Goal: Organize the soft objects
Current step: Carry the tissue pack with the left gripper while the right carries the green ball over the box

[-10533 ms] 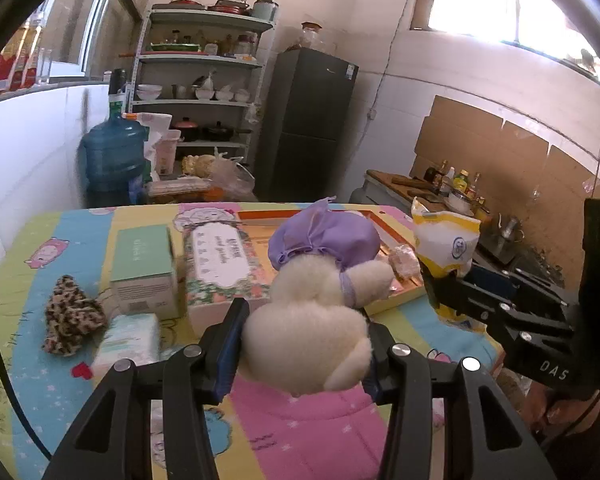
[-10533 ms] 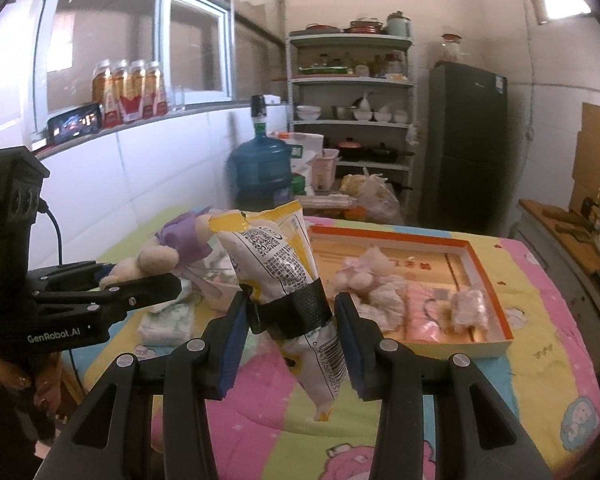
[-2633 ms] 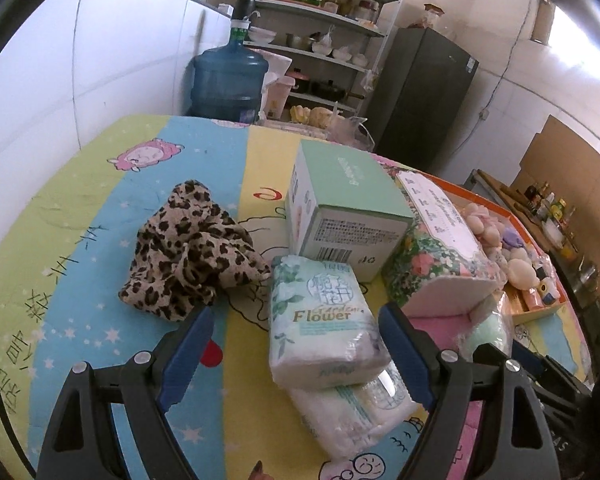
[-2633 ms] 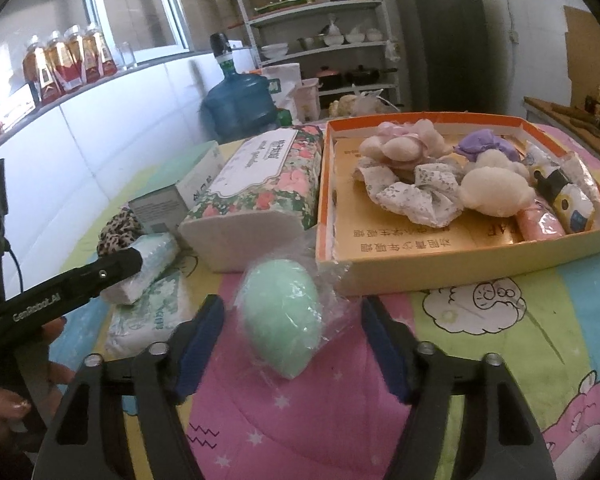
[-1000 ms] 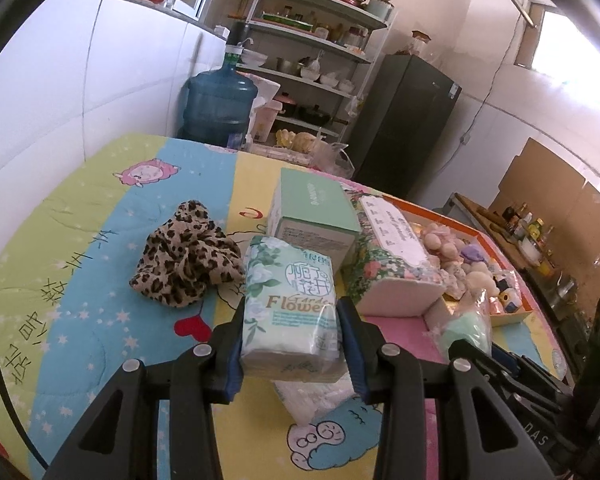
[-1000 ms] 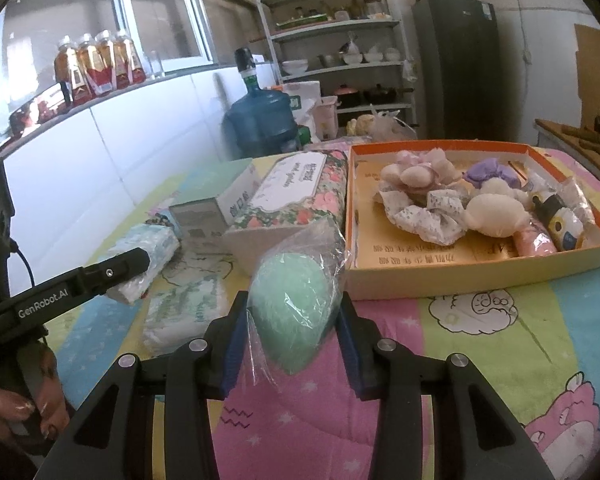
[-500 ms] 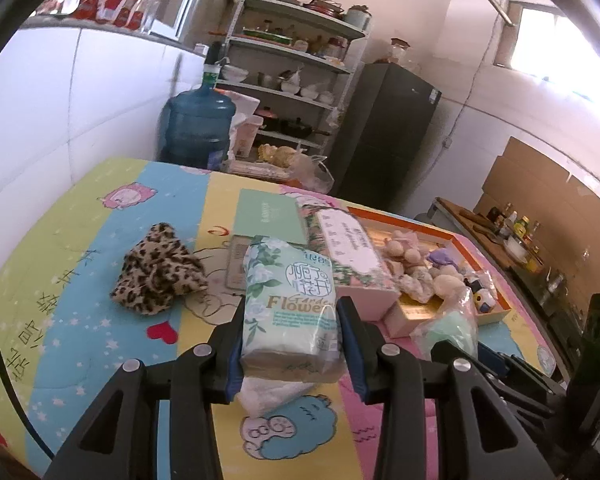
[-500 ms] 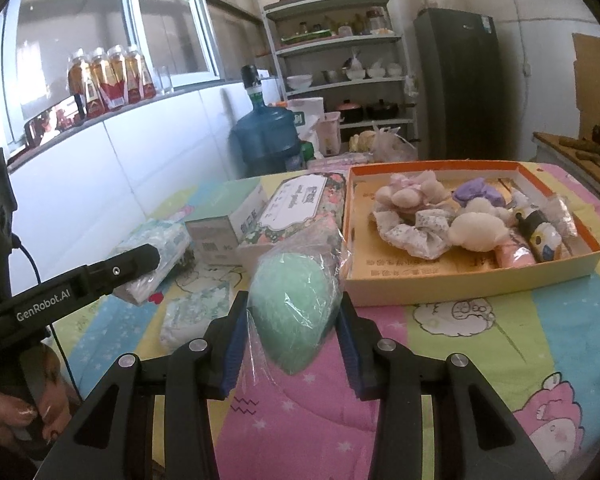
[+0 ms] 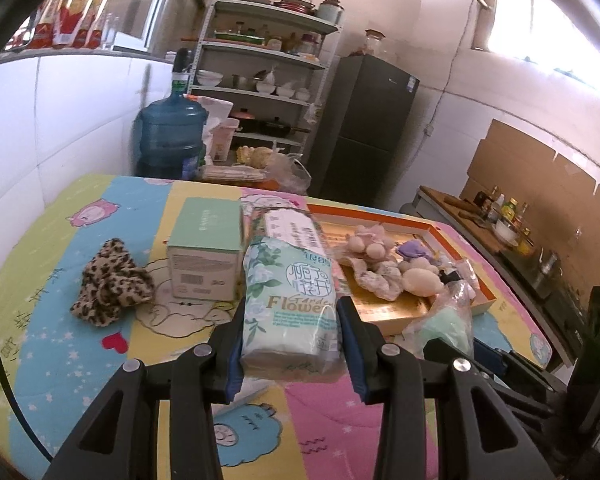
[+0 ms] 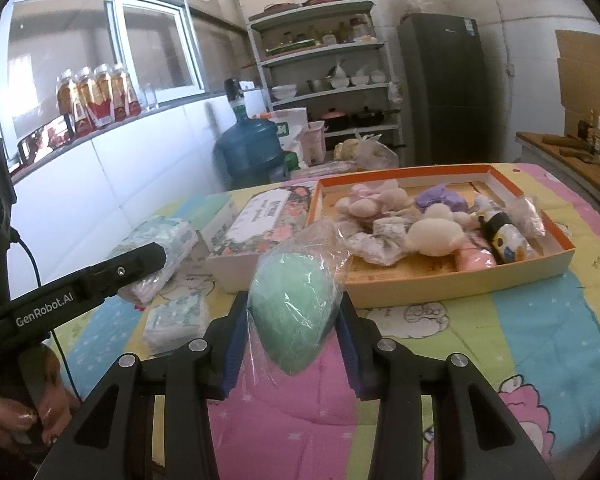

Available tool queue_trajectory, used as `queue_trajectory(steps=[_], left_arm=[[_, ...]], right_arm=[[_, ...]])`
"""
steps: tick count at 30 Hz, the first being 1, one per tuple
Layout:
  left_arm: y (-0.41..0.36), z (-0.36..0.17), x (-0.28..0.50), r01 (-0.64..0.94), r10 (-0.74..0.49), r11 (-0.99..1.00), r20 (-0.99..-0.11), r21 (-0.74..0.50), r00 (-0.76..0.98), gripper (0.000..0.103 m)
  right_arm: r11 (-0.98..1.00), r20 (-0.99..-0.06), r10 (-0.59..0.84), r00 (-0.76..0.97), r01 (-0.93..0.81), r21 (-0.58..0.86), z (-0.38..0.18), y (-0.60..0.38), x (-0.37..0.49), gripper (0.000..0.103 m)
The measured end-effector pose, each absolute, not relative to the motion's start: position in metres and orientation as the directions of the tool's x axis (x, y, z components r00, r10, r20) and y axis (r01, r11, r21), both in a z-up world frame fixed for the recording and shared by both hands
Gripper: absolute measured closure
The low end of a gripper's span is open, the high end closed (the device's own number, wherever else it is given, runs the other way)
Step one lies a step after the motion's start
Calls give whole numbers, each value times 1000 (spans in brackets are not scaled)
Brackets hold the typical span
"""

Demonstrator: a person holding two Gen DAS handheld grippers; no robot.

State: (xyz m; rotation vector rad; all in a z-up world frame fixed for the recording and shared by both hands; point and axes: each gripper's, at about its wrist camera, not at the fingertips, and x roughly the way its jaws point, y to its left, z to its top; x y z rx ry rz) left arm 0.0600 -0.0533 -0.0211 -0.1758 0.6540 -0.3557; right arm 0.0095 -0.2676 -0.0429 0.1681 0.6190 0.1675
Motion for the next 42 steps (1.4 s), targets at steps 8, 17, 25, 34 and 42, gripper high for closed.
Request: queue_trajectory(steps=[8,17,25,34,42], left_arm=[[-81,-18,65,296,-391,920,-562,-257,729,61],[-110,-13,72,330,-407,913,-560,-239,721,61],[-137,-12,83,362,-434,900,-563,-241,704,61],[-172,-13,93,380,-443,895,-571,-234,691,61],[-192,-17,105,391,-447,892,-583,-228,679,61]], right_arm=[[975,-553,181,814,-76,207,-40,-291,9,60],[975,-545,156,824,-40,218,-40,-317,11,60],[974,-535,134,834,-11,228,-38,-342,15,60],[970,-518,115,848,16,242,-36,-372,23,60],[966,-510,108,853,31,256,-37,-394,36,60]])
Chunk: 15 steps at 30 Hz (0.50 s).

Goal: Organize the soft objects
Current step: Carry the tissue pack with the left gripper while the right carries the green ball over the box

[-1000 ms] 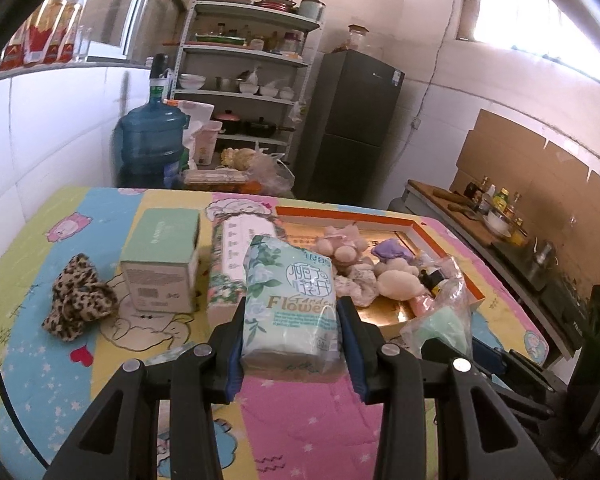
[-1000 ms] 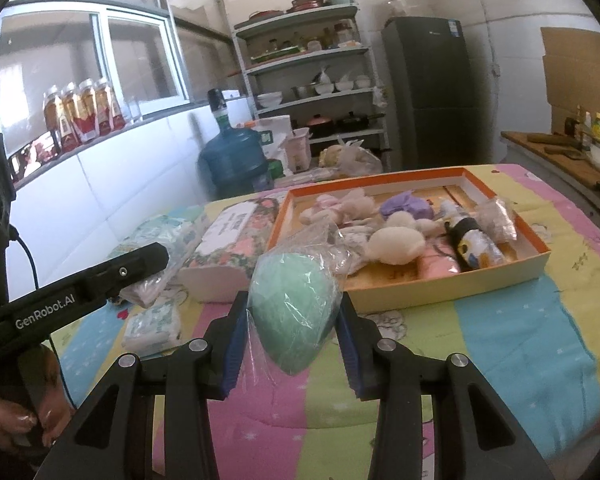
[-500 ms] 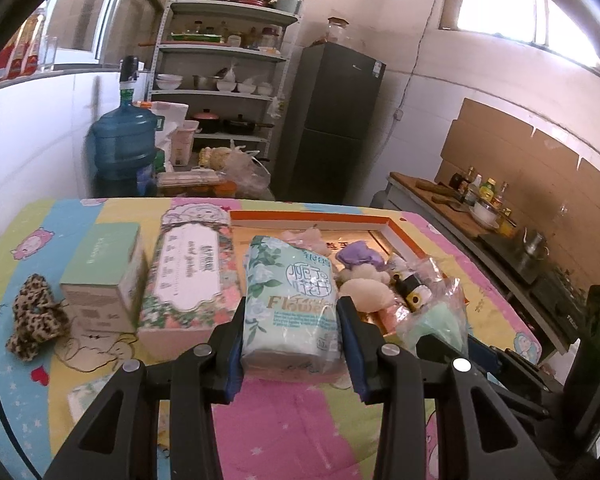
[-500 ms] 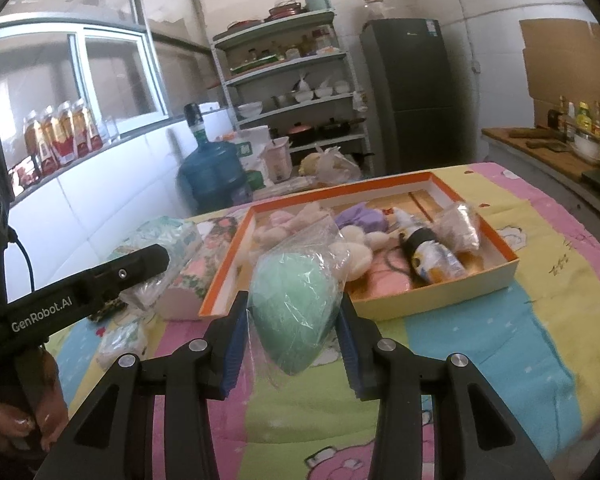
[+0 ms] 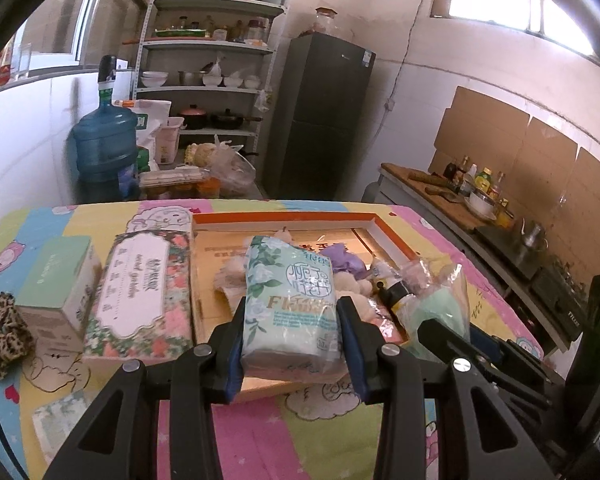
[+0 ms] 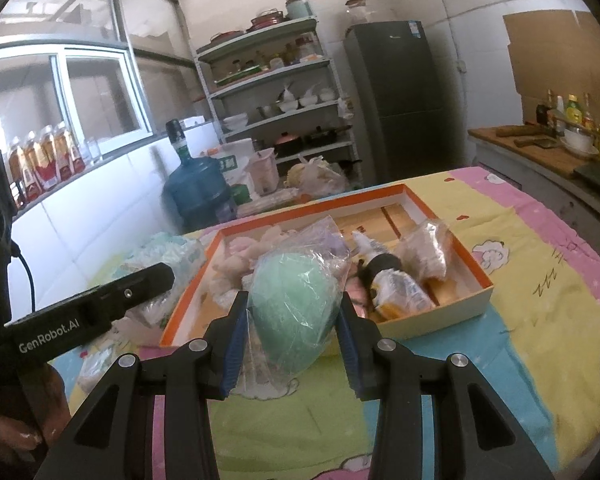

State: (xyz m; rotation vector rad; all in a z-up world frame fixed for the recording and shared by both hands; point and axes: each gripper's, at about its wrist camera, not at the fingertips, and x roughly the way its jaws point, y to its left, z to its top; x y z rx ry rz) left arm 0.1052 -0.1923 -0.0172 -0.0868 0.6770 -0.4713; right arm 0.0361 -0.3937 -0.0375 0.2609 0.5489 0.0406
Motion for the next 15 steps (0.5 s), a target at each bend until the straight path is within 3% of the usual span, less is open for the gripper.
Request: queue_trajectory(steps=[15], left_arm=[[-232,-32,131,400,-447,889,-613,-223,651,61]], right_arm=[[963,-513,103,852,44,267,-44,-425,66,60]])
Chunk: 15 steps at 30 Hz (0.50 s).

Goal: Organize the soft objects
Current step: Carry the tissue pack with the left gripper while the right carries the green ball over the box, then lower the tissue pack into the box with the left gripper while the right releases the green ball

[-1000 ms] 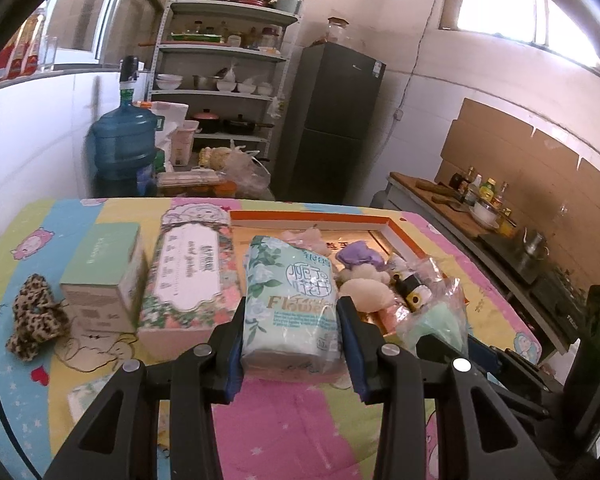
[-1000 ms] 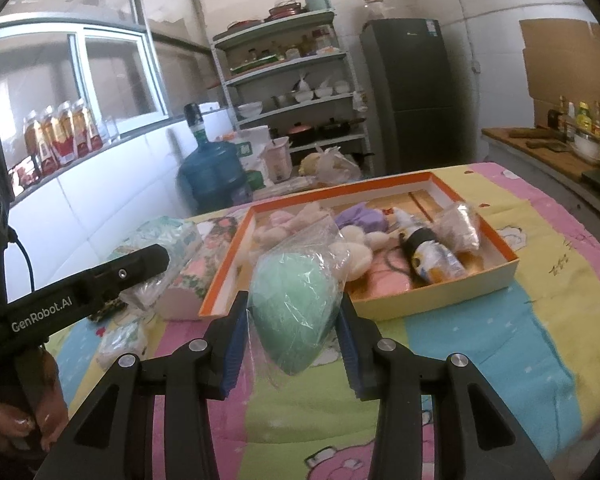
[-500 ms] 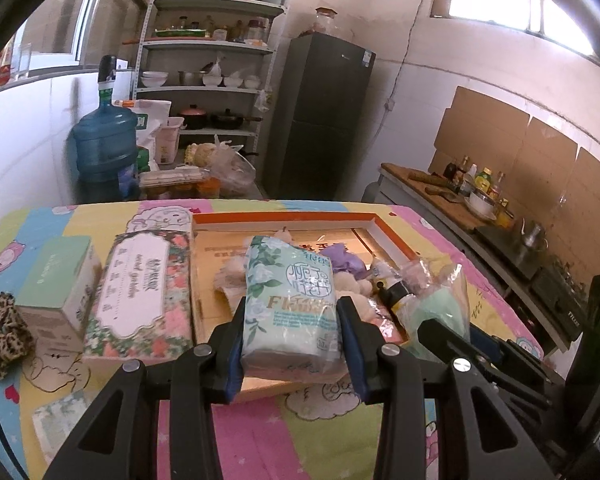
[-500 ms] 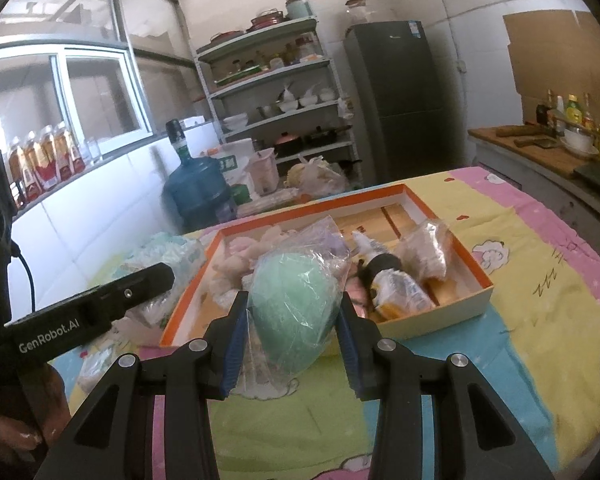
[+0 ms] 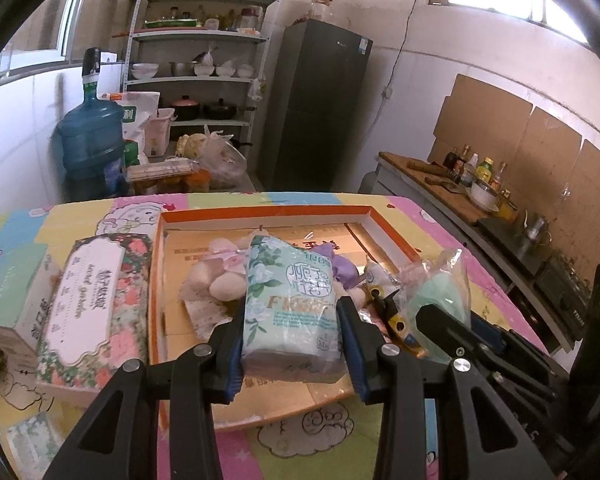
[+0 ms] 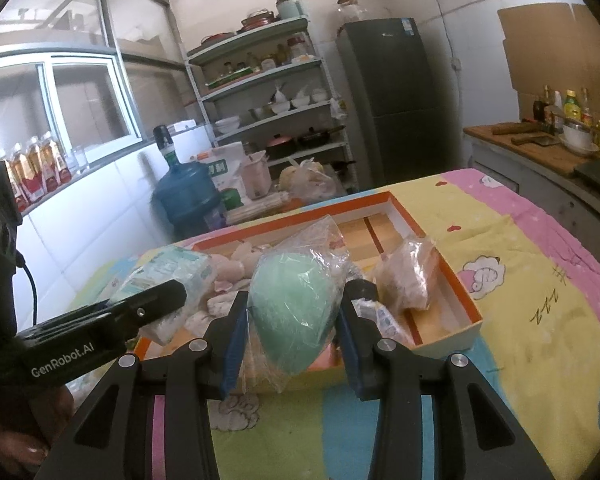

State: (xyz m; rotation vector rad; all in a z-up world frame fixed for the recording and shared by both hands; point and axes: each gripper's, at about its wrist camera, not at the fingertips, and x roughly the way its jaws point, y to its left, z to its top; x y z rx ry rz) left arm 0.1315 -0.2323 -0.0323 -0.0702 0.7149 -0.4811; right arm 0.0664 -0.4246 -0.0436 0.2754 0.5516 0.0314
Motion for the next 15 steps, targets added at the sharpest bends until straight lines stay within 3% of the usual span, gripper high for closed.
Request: queue_trajectory(steps=[15], left_arm=[[-251,-43,156,392,-434,894,-636,-218,638,61]], right_arm=[[962,-523,122,843,29,271,-51,-436,93,60]])
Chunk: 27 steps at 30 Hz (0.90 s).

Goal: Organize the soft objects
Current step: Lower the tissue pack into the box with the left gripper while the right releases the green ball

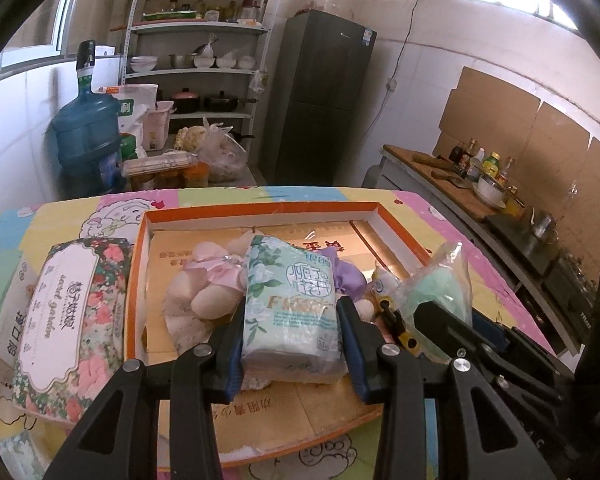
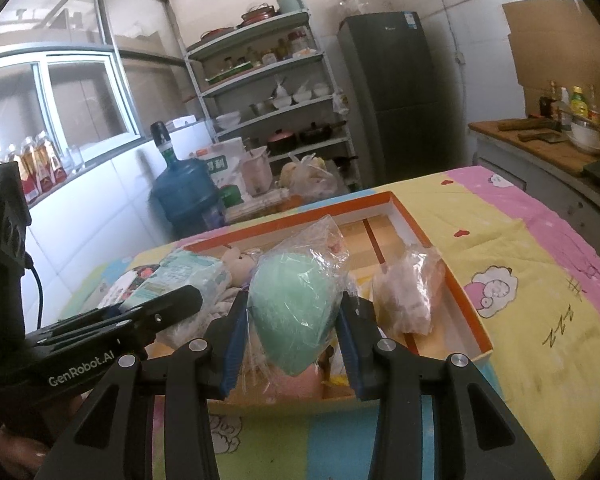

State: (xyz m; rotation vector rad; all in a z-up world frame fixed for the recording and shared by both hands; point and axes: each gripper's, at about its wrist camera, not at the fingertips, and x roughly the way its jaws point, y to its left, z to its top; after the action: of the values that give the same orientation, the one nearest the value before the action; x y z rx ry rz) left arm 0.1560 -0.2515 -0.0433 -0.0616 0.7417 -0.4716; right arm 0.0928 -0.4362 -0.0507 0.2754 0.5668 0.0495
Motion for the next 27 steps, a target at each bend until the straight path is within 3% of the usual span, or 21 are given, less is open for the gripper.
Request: queue_trajectory(steps=[27], left_arm=[[-256,-69,190,369,-437,895,-657,-250,615,61]], right_arm=[[964,-567,139,812,19,265,-67,-439,120,60]])
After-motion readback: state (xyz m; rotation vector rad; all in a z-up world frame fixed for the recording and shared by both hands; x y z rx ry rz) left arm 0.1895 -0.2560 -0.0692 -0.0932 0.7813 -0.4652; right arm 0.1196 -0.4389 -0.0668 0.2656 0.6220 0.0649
